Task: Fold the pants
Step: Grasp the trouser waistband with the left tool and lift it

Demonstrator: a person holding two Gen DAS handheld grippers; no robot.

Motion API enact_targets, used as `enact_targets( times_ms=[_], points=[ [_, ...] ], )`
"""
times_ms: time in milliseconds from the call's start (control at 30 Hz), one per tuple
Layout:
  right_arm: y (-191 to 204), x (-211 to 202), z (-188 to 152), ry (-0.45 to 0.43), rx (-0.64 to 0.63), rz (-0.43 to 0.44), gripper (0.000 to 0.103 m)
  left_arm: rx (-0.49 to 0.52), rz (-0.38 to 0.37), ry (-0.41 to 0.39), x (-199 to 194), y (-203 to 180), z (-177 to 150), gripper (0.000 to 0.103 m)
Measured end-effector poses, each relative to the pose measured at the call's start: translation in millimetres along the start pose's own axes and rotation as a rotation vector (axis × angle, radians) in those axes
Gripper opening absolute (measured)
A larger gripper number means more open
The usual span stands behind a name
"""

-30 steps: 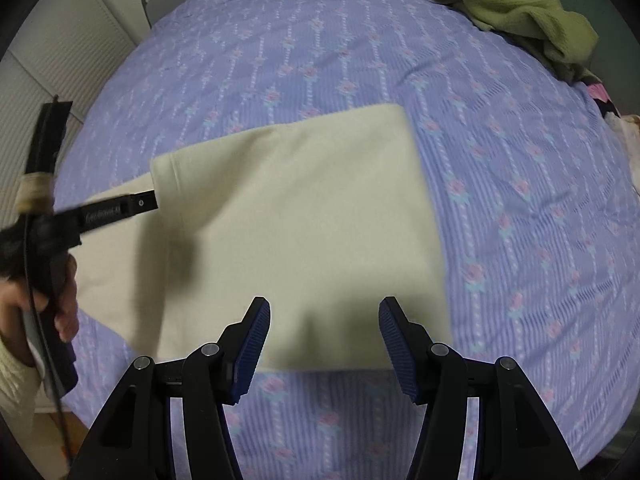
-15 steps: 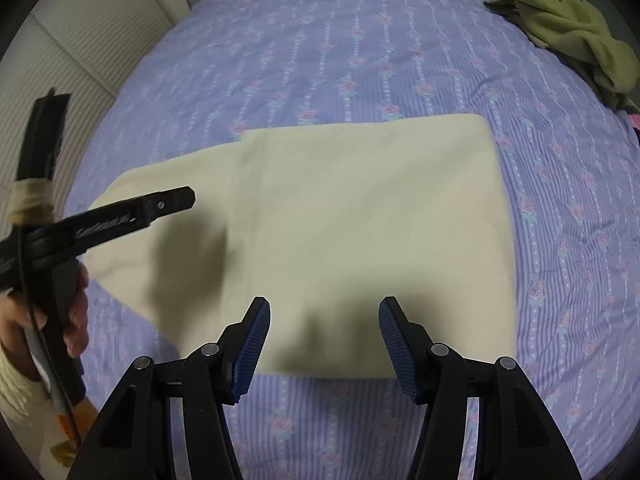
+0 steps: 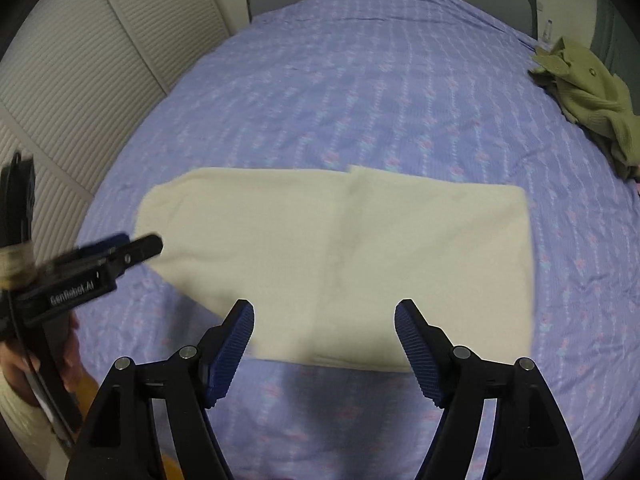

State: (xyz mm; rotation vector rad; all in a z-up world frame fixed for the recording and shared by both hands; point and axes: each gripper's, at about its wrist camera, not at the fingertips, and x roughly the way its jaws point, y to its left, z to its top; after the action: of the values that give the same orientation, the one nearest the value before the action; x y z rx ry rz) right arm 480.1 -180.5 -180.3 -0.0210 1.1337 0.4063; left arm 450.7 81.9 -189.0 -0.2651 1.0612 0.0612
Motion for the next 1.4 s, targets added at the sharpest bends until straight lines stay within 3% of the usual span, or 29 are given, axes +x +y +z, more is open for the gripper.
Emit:
enact_targets(
  times_ms=[267, 367, 633, 700, 933, 1233, 1300, 1333, 1400],
  points=[
    [93, 39, 17, 0.027, -0.135, -0.007, 0.074, -0.100, 0.042, -0.027, -3, 106, -12, 0.077],
    [121, 59, 26, 0.043, -0.178, -0.004, 0.074, -0.153, 0.003, -0.038, 6, 144, -10, 0.077],
    [173, 124, 48, 0.122, -0.219, -0.005, 0.074, -0.481, -0.184, -0.021, 67, 229, -23, 0.075],
    [179, 137, 52, 0.139, -0.234, -0.019, 0.074, -0.547, -0.232, -0.005, 87, 240, -27, 0.074],
    [187, 173, 59, 0.203, -0.224, -0.044, 0.074, -0.666, -0.288, 0.033, 132, 253, -36, 0.062],
    [195, 192, 62, 0.231, -0.194, -0.031, 0.074, -0.895, -0.431, -0.057, 165, 279, -28, 0.061],
    [198, 194, 63, 0.233, -0.206, -0.028, 0.074, -0.909, -0.450, -0.080, 162, 275, -31, 0.055],
    [198, 194, 63, 0.232, -0.214, -0.022, 0.074, -0.903, -0.472, -0.084, 159, 272, -31, 0.047],
    [197, 191, 61, 0.228, -0.223, -0.011, 0.074, -0.873, -0.544, -0.140, 143, 264, -34, 0.045]
  ],
)
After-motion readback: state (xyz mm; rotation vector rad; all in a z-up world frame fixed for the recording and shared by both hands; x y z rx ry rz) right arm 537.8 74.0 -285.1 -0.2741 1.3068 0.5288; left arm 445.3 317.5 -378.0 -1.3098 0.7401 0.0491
